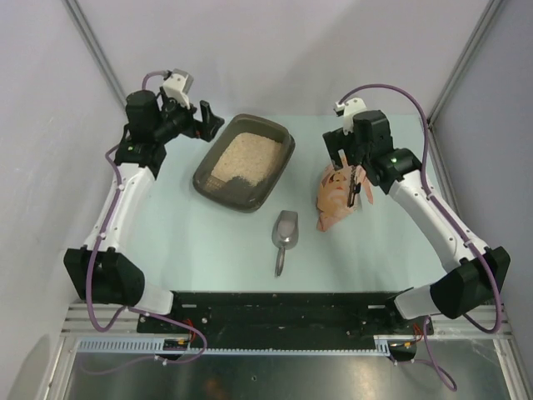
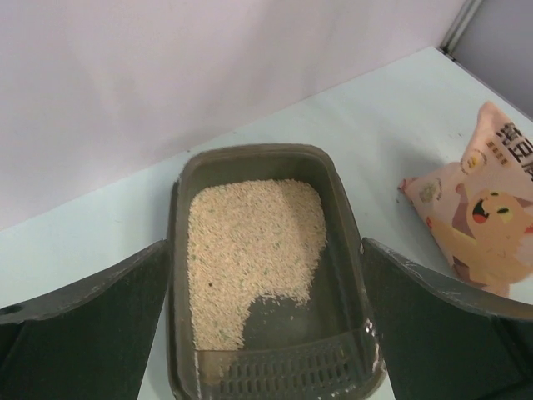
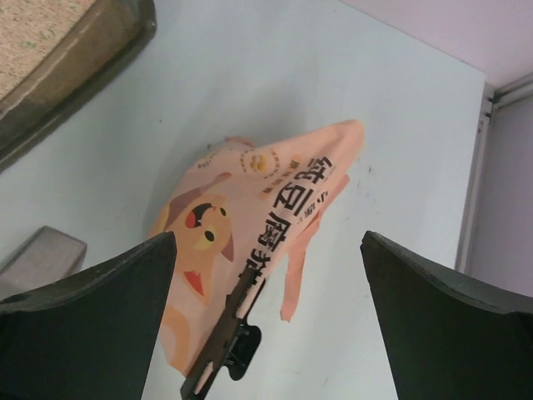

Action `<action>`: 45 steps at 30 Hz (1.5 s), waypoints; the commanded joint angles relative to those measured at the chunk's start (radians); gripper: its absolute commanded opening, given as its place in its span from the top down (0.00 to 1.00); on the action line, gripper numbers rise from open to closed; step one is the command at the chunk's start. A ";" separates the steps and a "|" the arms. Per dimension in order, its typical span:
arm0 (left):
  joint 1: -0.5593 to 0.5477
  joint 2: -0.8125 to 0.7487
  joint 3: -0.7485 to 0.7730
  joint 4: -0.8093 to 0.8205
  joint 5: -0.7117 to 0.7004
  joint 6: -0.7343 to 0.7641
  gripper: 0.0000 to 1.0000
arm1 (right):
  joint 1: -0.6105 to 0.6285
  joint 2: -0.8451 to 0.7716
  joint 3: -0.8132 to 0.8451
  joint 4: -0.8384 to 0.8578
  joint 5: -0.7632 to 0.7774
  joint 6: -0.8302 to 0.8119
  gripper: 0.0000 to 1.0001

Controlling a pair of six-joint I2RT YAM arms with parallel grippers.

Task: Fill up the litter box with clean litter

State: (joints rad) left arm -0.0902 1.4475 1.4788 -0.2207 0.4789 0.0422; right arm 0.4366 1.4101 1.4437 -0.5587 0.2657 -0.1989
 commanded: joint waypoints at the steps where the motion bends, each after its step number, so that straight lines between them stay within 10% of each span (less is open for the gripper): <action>1: -0.023 -0.045 -0.061 -0.009 0.069 0.028 0.00 | -0.036 -0.039 0.052 -0.061 -0.055 -0.034 0.00; 14: -0.173 -0.138 -0.342 -0.040 0.066 0.176 0.00 | -0.309 -0.048 0.072 -0.263 -0.297 0.049 0.14; 45: -0.212 -0.159 -0.403 -0.057 0.041 0.130 0.00 | -0.204 0.345 0.155 -0.218 -0.384 0.254 0.40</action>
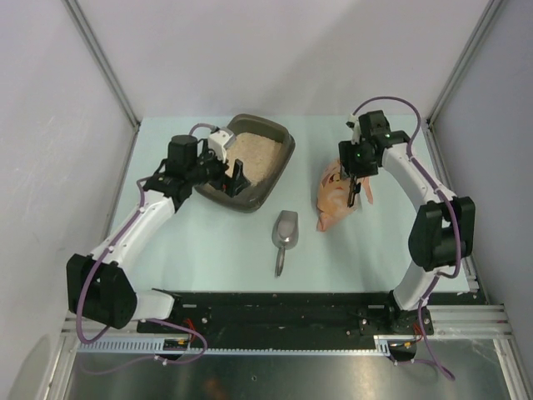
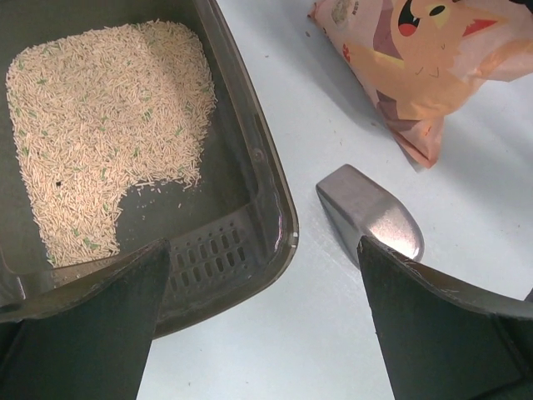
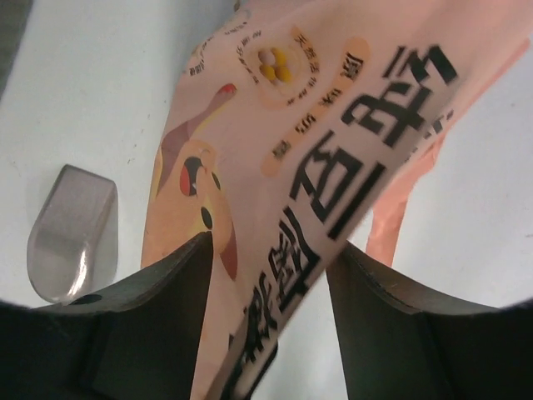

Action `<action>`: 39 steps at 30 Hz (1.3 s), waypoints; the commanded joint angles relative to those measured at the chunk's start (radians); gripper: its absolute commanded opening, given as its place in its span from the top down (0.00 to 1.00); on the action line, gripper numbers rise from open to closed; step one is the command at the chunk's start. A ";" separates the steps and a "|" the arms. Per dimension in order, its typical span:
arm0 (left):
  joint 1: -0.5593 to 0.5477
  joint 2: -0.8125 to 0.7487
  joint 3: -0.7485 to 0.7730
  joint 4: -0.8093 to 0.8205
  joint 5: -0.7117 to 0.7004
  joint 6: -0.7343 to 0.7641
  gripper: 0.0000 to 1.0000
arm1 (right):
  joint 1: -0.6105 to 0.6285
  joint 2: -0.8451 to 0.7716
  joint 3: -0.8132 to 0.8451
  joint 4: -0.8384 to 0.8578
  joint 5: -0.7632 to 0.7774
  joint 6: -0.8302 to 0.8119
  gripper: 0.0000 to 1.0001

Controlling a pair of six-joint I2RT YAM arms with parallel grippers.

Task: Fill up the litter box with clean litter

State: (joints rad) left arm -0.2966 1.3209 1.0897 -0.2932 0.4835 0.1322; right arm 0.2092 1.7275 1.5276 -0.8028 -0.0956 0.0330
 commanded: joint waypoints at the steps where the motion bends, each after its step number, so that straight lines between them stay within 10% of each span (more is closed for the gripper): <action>1: -0.006 -0.031 -0.017 0.016 0.038 0.040 0.00 | 0.028 0.035 0.078 0.030 -0.024 0.016 0.41; 11: -0.006 -0.014 -0.013 0.016 0.056 0.033 0.00 | 0.099 0.001 0.049 0.024 -0.156 -0.249 1.00; 31: -0.026 0.014 -0.010 0.014 0.115 0.038 0.00 | 0.196 -0.213 0.006 -0.213 -0.268 -1.117 1.00; 39: -0.049 0.021 0.002 0.000 0.144 0.069 0.00 | 0.214 -0.201 -0.001 -0.069 -0.240 -1.194 1.00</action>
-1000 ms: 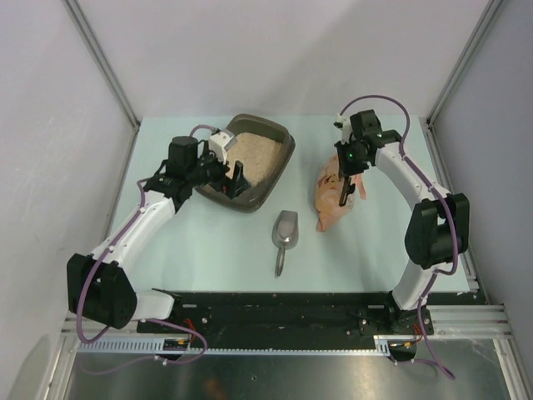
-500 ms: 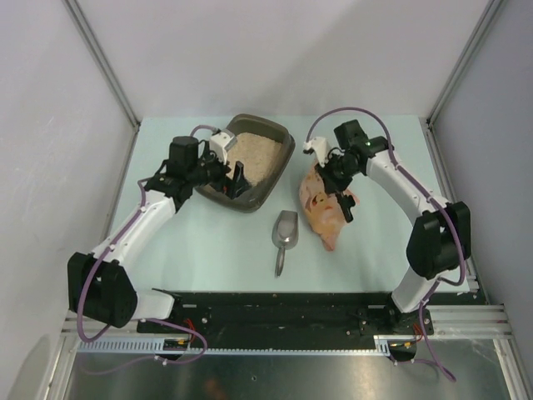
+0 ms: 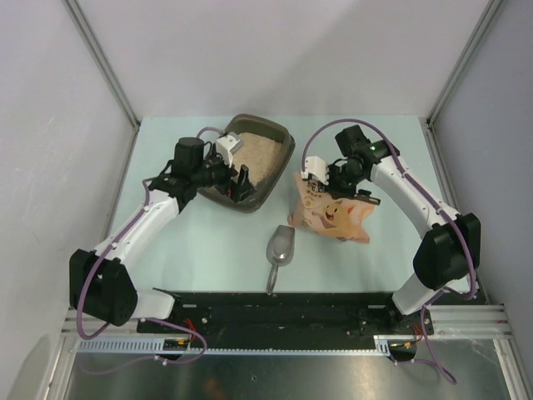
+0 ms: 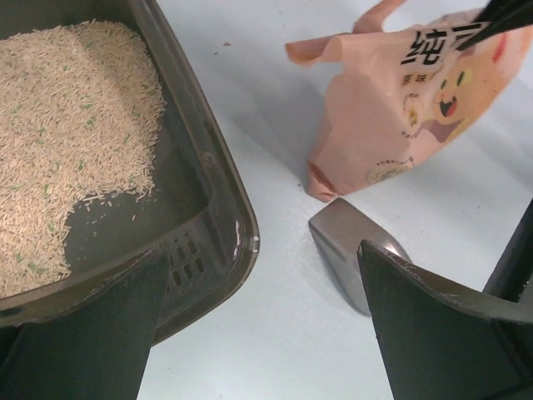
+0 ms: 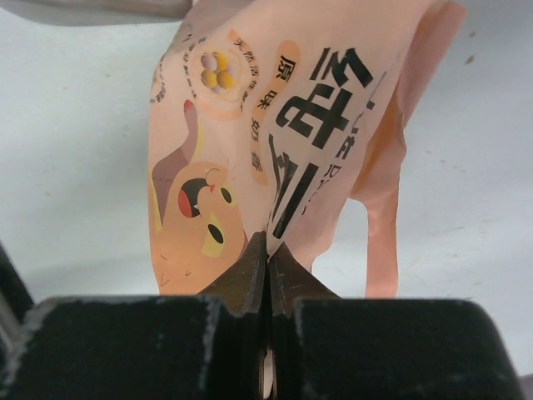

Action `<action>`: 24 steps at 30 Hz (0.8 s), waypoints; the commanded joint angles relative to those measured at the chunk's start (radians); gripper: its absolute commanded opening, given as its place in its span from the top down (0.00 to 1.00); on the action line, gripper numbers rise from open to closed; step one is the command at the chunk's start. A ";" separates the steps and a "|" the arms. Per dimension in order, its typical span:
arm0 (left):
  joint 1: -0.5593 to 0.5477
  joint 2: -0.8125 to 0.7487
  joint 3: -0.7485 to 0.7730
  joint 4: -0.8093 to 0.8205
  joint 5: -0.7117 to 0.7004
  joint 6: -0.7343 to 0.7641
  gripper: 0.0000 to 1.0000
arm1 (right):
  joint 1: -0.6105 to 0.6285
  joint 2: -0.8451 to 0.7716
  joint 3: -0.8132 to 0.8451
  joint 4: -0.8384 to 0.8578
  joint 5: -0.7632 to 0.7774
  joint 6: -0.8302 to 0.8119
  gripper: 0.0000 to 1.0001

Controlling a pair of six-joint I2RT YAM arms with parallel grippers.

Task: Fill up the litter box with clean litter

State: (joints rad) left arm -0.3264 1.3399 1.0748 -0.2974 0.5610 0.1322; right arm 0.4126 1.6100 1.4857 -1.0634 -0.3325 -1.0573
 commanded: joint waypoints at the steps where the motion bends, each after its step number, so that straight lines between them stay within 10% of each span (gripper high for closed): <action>1: -0.019 0.002 0.020 0.001 0.073 0.078 0.00 | 0.015 -0.082 0.042 0.206 -0.005 -0.105 1.00; 18: -0.094 0.090 0.138 -0.003 0.145 0.234 0.01 | 0.084 -0.021 0.030 0.348 -0.028 0.014 1.00; 24: -0.161 0.188 0.266 -0.003 0.117 0.357 0.00 | 0.045 -0.059 0.070 0.396 0.012 0.172 0.42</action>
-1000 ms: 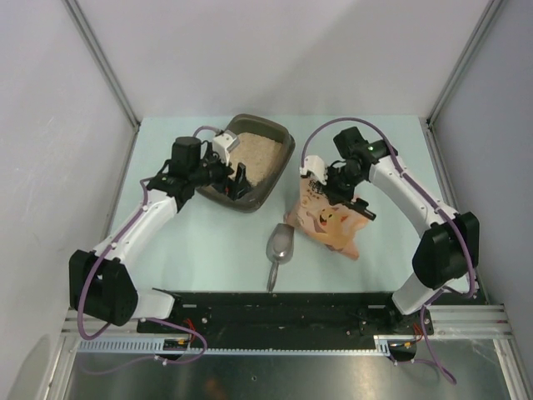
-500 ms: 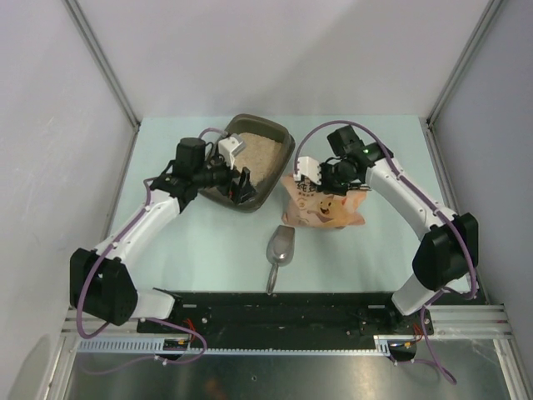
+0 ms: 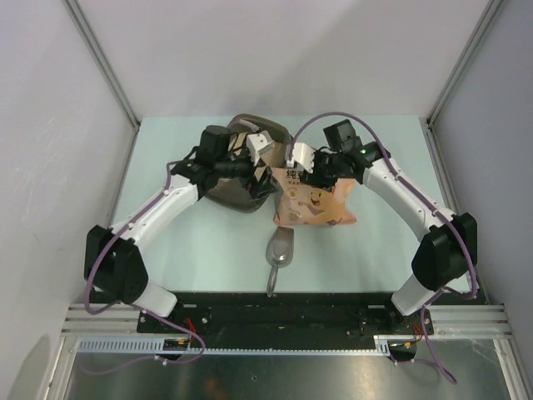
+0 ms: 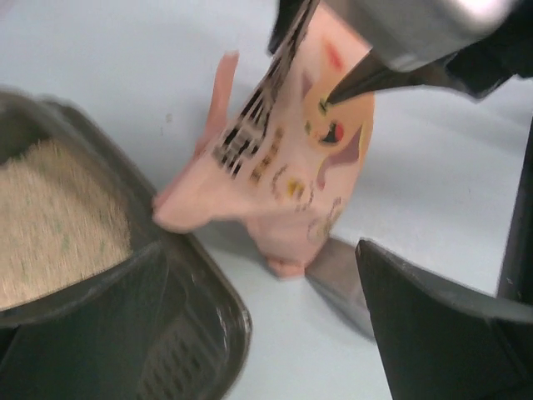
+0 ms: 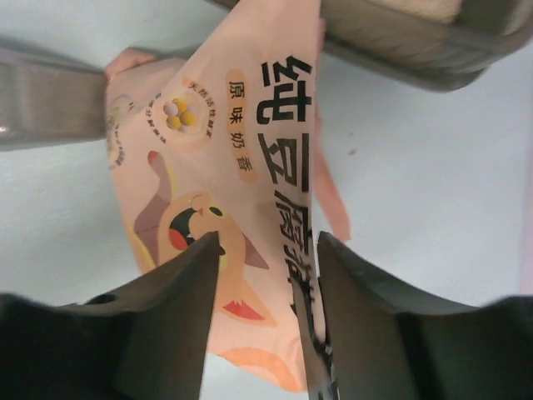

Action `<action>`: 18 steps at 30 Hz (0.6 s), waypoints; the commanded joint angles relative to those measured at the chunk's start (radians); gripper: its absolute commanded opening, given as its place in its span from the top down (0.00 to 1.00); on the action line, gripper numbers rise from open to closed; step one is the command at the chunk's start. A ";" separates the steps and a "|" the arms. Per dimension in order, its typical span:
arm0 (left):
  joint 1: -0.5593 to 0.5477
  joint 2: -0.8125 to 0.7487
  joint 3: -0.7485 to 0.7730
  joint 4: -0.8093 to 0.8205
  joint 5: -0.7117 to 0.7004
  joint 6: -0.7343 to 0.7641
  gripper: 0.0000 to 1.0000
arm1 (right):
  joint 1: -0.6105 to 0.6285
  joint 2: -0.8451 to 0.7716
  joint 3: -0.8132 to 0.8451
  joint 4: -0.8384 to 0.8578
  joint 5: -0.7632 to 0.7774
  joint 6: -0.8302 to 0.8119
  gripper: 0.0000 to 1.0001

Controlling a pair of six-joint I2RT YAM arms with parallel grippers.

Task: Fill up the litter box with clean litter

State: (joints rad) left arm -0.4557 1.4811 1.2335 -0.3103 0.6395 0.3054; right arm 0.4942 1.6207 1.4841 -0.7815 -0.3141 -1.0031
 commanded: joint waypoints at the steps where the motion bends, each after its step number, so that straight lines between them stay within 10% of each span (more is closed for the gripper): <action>1: -0.037 0.063 0.125 0.010 0.043 0.195 0.00 | -0.052 -0.079 0.083 0.113 -0.023 0.177 0.32; 5: -0.069 0.140 0.225 0.010 0.034 0.242 0.00 | -0.134 -0.128 0.100 0.131 -0.013 0.354 0.01; 18: -0.097 0.409 0.371 -0.004 0.112 0.224 0.00 | -0.399 -0.075 0.153 -0.125 -0.257 0.333 0.03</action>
State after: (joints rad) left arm -0.5362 1.8595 1.5703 -0.3058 0.6830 0.4690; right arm 0.0906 1.5135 1.5875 -0.7971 -0.5011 -0.6460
